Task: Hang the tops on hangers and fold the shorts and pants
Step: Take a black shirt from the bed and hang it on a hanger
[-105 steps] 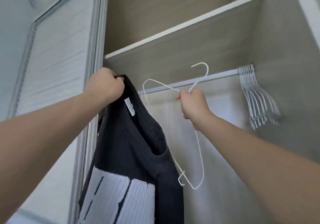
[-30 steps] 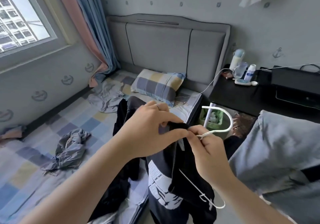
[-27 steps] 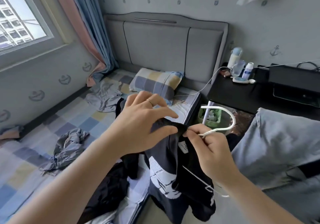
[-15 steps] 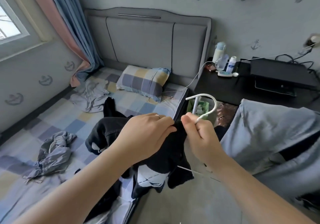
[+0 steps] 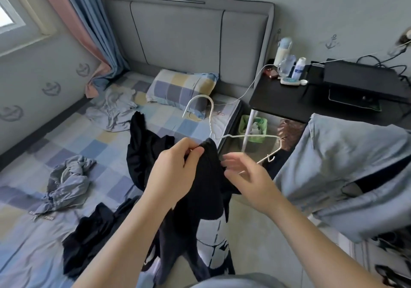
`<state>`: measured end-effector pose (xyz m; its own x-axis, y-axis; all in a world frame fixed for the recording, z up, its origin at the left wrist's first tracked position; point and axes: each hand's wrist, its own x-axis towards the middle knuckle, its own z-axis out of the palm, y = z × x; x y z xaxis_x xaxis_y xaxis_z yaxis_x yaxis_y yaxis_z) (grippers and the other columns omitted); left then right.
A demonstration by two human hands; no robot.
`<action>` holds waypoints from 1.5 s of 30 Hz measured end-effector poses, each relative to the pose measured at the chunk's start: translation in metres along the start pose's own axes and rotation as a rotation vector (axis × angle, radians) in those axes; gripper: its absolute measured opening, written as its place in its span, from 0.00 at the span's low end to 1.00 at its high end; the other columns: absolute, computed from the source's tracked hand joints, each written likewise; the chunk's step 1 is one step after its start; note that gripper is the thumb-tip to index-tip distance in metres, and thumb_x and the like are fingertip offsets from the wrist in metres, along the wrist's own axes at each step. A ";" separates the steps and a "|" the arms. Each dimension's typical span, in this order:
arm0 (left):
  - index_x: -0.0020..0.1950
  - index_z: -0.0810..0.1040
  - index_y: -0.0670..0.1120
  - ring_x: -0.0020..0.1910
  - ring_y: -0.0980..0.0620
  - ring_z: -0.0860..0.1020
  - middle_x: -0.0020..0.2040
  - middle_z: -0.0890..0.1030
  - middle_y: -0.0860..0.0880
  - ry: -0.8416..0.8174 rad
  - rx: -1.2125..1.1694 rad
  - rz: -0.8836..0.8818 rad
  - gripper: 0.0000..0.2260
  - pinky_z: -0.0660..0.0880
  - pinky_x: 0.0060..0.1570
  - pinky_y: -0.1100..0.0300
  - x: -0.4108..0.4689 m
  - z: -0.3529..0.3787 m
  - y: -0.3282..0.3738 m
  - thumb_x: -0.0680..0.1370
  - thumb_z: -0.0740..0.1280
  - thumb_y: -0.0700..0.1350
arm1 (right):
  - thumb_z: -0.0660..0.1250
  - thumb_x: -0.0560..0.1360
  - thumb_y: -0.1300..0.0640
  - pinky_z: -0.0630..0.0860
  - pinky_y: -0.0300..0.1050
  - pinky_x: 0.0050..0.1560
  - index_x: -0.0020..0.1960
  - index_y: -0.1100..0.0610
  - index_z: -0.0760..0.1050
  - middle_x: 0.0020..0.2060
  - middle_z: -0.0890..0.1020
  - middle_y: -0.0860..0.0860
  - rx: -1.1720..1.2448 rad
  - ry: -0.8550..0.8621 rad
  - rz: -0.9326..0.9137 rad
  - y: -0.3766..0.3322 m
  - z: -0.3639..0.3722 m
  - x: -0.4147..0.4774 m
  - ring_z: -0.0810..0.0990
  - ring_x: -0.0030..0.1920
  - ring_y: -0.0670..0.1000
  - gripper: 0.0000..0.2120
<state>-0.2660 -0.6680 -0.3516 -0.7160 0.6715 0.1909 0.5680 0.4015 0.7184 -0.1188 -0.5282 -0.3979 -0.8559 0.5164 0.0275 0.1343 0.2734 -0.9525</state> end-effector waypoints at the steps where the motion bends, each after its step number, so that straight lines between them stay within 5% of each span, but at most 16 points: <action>1: 0.44 0.76 0.57 0.33 0.57 0.76 0.35 0.79 0.59 -0.014 -0.034 -0.008 0.07 0.71 0.31 0.65 -0.002 0.003 -0.001 0.82 0.65 0.51 | 0.67 0.80 0.57 0.77 0.42 0.57 0.59 0.49 0.78 0.51 0.84 0.44 -0.018 -0.066 0.035 0.004 0.007 0.001 0.82 0.55 0.44 0.09; 4: 0.45 0.76 0.56 0.35 0.56 0.78 0.37 0.80 0.56 -0.048 -0.068 -0.033 0.05 0.74 0.34 0.65 -0.006 0.008 -0.009 0.79 0.68 0.53 | 0.68 0.79 0.55 0.76 0.60 0.53 0.48 0.60 0.77 0.42 0.81 0.57 -0.096 -0.058 0.046 0.014 0.022 0.002 0.80 0.46 0.57 0.07; 7: 0.49 0.76 0.56 0.40 0.59 0.80 0.41 0.82 0.57 -0.082 -0.057 -0.068 0.07 0.80 0.42 0.56 -0.011 0.008 -0.020 0.76 0.72 0.54 | 0.68 0.77 0.50 0.78 0.53 0.51 0.43 0.51 0.77 0.39 0.82 0.49 -0.065 -0.028 0.036 0.022 0.023 -0.001 0.81 0.44 0.50 0.06; 10: 0.52 0.74 0.55 0.39 0.57 0.80 0.40 0.81 0.57 -0.118 -0.053 -0.046 0.06 0.81 0.42 0.49 -0.016 0.011 -0.025 0.79 0.70 0.48 | 0.66 0.78 0.49 0.75 0.56 0.61 0.45 0.46 0.78 0.41 0.83 0.44 -0.170 -0.228 0.164 0.048 0.019 0.003 0.81 0.47 0.47 0.04; 13: 0.54 0.76 0.55 0.30 0.53 0.77 0.36 0.80 0.52 -0.139 -0.049 -0.009 0.05 0.78 0.33 0.51 -0.019 0.014 -0.028 0.80 0.67 0.46 | 0.64 0.79 0.46 0.49 0.63 0.76 0.37 0.37 0.75 0.37 0.79 0.35 -0.520 -0.322 0.249 0.078 0.014 0.010 0.76 0.50 0.41 0.12; 15: 0.55 0.78 0.55 0.24 0.55 0.71 0.32 0.78 0.51 -0.133 -0.039 0.003 0.05 0.70 0.27 0.57 -0.019 0.014 -0.032 0.81 0.65 0.46 | 0.64 0.79 0.45 0.33 0.67 0.74 0.35 0.40 0.74 0.41 0.79 0.36 -0.663 -0.289 0.242 0.096 0.011 0.012 0.71 0.58 0.39 0.13; 19: 0.58 0.79 0.57 0.23 0.56 0.70 0.34 0.77 0.57 -0.135 0.013 -0.008 0.08 0.68 0.27 0.59 -0.017 0.007 -0.038 0.82 0.64 0.48 | 0.62 0.78 0.45 0.28 0.70 0.71 0.45 0.43 0.74 0.49 0.77 0.37 -0.827 -0.329 0.217 0.118 0.004 0.013 0.67 0.67 0.41 0.05; 24: 0.56 0.79 0.61 0.29 0.58 0.77 0.36 0.81 0.61 -0.135 -0.016 0.002 0.06 0.79 0.34 0.52 -0.013 -0.005 -0.048 0.80 0.67 0.51 | 0.61 0.81 0.47 0.36 0.70 0.74 0.53 0.46 0.77 0.52 0.77 0.39 -0.968 -0.231 0.163 0.121 -0.008 0.022 0.70 0.67 0.45 0.08; 27: 0.63 0.81 0.61 0.48 0.67 0.80 0.49 0.80 0.73 -0.095 -0.070 0.000 0.14 0.75 0.44 0.73 -0.014 -0.020 -0.057 0.79 0.70 0.47 | 0.65 0.80 0.48 0.41 0.65 0.76 0.50 0.49 0.80 0.38 0.72 0.38 -0.909 -0.090 0.086 0.119 -0.022 0.027 0.74 0.59 0.46 0.07; 30: 0.57 0.78 0.72 0.43 0.55 0.83 0.45 0.82 0.72 -0.100 -0.088 -0.048 0.17 0.81 0.40 0.59 -0.013 -0.033 -0.062 0.80 0.70 0.47 | 0.70 0.78 0.52 0.49 0.59 0.76 0.47 0.54 0.81 0.36 0.72 0.38 -0.768 0.019 -0.009 0.111 -0.031 0.032 0.77 0.55 0.49 0.06; 31: 0.54 0.77 0.76 0.40 0.53 0.83 0.43 0.82 0.70 -0.100 -0.081 -0.060 0.18 0.81 0.40 0.57 -0.011 -0.036 -0.064 0.80 0.69 0.48 | 0.71 0.77 0.54 0.54 0.58 0.75 0.46 0.56 0.81 0.37 0.75 0.40 -0.734 0.040 -0.036 0.107 -0.032 0.034 0.79 0.54 0.51 0.05; 35: 0.48 0.75 0.81 0.41 0.69 0.81 0.43 0.82 0.72 -0.062 -0.144 -0.077 0.22 0.75 0.37 0.76 -0.004 -0.043 -0.069 0.79 0.70 0.49 | 0.76 0.74 0.60 0.74 0.57 0.54 0.42 0.62 0.82 0.37 0.82 0.51 -0.644 0.056 -0.171 0.093 -0.041 0.041 0.80 0.42 0.55 0.06; 37: 0.49 0.78 0.78 0.43 0.67 0.82 0.44 0.84 0.68 -0.059 -0.219 -0.080 0.20 0.77 0.42 0.74 -0.002 -0.044 -0.074 0.79 0.70 0.48 | 0.75 0.74 0.57 0.73 0.49 0.49 0.43 0.59 0.84 0.37 0.81 0.47 -0.559 0.028 -0.134 0.090 -0.046 0.044 0.78 0.42 0.45 0.06; 40: 0.52 0.83 0.70 0.51 0.61 0.84 0.49 0.86 0.61 -0.095 -0.349 -0.044 0.17 0.78 0.48 0.71 -0.003 -0.047 -0.080 0.79 0.69 0.44 | 0.75 0.73 0.50 0.68 0.38 0.41 0.42 0.41 0.84 0.34 0.80 0.40 -0.369 0.020 0.090 0.087 -0.053 0.048 0.76 0.37 0.37 0.03; 43: 0.54 0.84 0.68 0.51 0.56 0.84 0.50 0.87 0.54 -0.124 -0.357 -0.050 0.13 0.79 0.51 0.65 -0.003 -0.050 -0.086 0.77 0.69 0.49 | 0.74 0.72 0.44 0.71 0.43 0.39 0.38 0.34 0.82 0.33 0.80 0.41 -0.330 0.033 0.157 0.082 -0.055 0.052 0.77 0.35 0.41 0.05; 45: 0.54 0.82 0.70 0.45 0.51 0.82 0.49 0.87 0.47 -0.147 -0.286 -0.089 0.11 0.77 0.50 0.56 -0.001 -0.052 -0.093 0.76 0.69 0.54 | 0.72 0.71 0.41 0.78 0.52 0.46 0.43 0.38 0.84 0.37 0.83 0.45 -0.315 0.032 0.169 0.077 -0.057 0.053 0.80 0.40 0.46 0.03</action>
<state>-0.3393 -0.7386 -0.3833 -0.6797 0.7326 0.0353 0.3537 0.2853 0.8908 -0.1255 -0.4334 -0.4530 -0.7927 0.5998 -0.1085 0.4246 0.4157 -0.8043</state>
